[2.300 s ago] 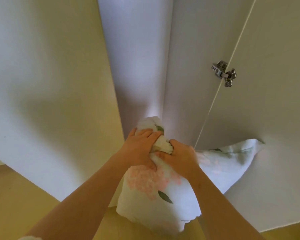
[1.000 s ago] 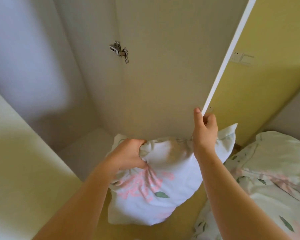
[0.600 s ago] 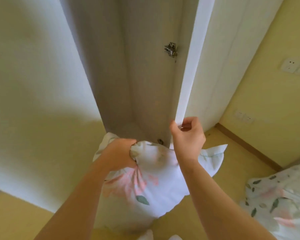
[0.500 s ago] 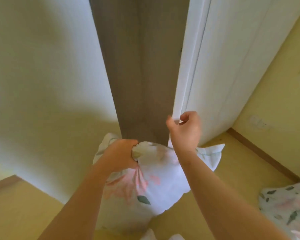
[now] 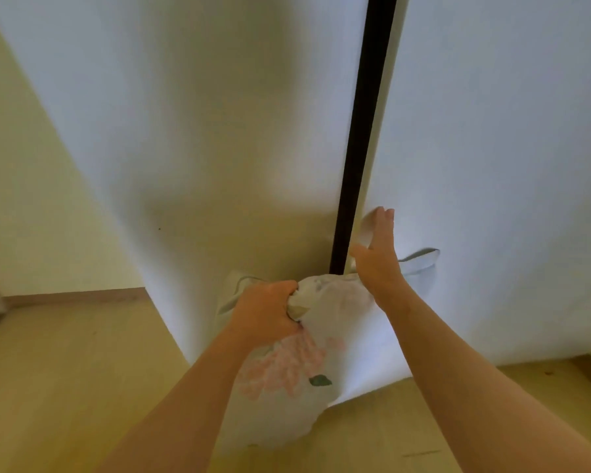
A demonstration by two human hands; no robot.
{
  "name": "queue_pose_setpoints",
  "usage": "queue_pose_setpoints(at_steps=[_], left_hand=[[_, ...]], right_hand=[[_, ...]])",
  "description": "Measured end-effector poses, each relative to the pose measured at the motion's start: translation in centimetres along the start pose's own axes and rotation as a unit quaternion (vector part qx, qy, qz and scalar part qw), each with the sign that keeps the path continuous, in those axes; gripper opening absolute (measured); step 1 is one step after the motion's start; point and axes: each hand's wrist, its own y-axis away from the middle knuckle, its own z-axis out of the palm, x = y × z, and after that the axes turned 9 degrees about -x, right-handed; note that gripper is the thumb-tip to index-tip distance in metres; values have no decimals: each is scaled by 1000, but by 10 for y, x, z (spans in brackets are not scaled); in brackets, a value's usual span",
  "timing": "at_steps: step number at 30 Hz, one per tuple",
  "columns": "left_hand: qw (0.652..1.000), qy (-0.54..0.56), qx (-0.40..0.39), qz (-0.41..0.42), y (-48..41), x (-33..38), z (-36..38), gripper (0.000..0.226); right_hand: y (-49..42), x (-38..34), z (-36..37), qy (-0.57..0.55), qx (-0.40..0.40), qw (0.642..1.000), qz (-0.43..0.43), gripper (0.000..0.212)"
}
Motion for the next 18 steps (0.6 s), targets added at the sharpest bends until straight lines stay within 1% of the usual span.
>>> queue_pose_setpoints(at_steps=[1, 2, 5, 6, 8, 9, 10, 12, 16, 17, 18], left_hand=[[1000, 9, -3, -13, -3, 1, 0, 26], [1000, 20, -5, -21, -5, 3, 0, 20], [999, 34, -3, -32, -12, 6, 7, 21], [999, 39, 6, -35, -13, 6, 10, 26], [997, 52, 26, -46, -14, 2, 15, 53], [996, 59, 33, -56, -14, 2, 16, 58], [995, 66, 36, -63, -14, 0, 18, 56], [992, 84, 37, -82, -13, -2, 19, 43], [990, 93, 29, -106, -14, -2, 20, 25], [989, 90, 29, -110, -13, -1, 21, 21], [989, 89, 29, -114, -12, 0, 20, 22]], right_hand=[[-4, 1, -3, -1, -20, 1000, -1, 76], [-7, 1, -7, 3, -37, 999, -1, 76], [-17, 4, -13, 44, -57, 997, -13, 77], [-19, 6, -13, 52, -58, 997, -19, 78], [-27, 8, -12, 57, -67, 996, -33, 82], [-31, 9, -12, 62, -70, 995, -33, 83], [-35, 10, -13, 67, -76, 994, -32, 84], [-42, 10, -12, 70, -86, 993, -30, 85], [-50, 13, -12, 82, -98, 991, -31, 90], [-52, 15, -12, 87, -103, 990, -34, 91], [-53, 15, -13, 91, -109, 989, -37, 91]])
